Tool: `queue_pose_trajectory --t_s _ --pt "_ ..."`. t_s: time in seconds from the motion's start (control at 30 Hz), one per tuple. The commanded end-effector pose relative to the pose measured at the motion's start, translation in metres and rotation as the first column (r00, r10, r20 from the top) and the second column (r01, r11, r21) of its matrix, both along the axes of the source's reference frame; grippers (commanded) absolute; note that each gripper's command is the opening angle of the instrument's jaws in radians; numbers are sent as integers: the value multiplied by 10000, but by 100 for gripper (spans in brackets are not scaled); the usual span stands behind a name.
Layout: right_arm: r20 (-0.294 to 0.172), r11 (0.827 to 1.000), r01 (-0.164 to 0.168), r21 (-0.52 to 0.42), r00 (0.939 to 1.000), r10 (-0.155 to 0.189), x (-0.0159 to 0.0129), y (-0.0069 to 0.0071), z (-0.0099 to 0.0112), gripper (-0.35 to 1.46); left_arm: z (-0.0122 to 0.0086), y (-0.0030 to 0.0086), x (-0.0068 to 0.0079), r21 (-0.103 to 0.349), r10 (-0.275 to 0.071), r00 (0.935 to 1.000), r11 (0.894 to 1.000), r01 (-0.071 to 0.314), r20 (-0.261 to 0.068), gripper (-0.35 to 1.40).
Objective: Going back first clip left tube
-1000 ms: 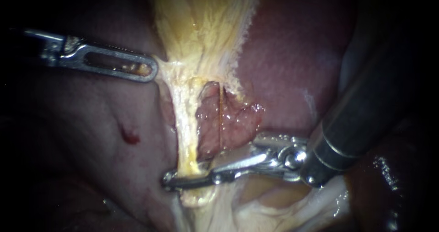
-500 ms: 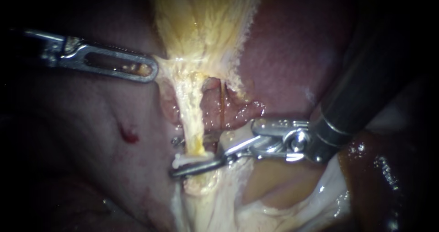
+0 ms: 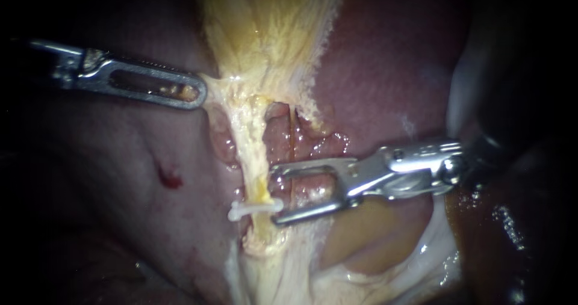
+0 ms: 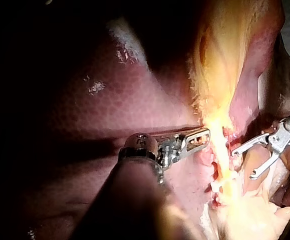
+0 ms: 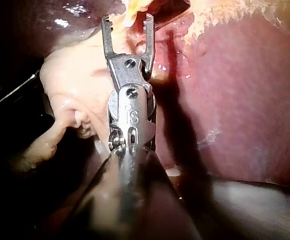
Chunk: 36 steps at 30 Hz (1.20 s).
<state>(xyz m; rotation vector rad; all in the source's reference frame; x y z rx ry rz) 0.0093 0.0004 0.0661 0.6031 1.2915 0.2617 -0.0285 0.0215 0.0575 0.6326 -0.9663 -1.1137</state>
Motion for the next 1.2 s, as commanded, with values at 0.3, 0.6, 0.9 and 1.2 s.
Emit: queue_pose_trajectory --t_s 0.3,0.6,0.9,1.2 --pt "21 9985 -294 -452 9996 295 -50 37 -39 50 -1 0 -1 0 -2 10000 10000 2 2 -35" --pt "-37 9987 -201 -476 9998 199 -56 34 -40 50 7 -5 -10 -30 6 10000 10000 -6 -37 -35" --pt "-52 9987 -171 -483 9998 168 -57 32 -38 50 45 -25 -52 -38 376 9992 9993 -376 -101 -35" --pt "-70 9988 -142 -475 9999 139 -57 31 -39 50 71 -30 -66 84 460 9987 9989 -459 -197 -35"
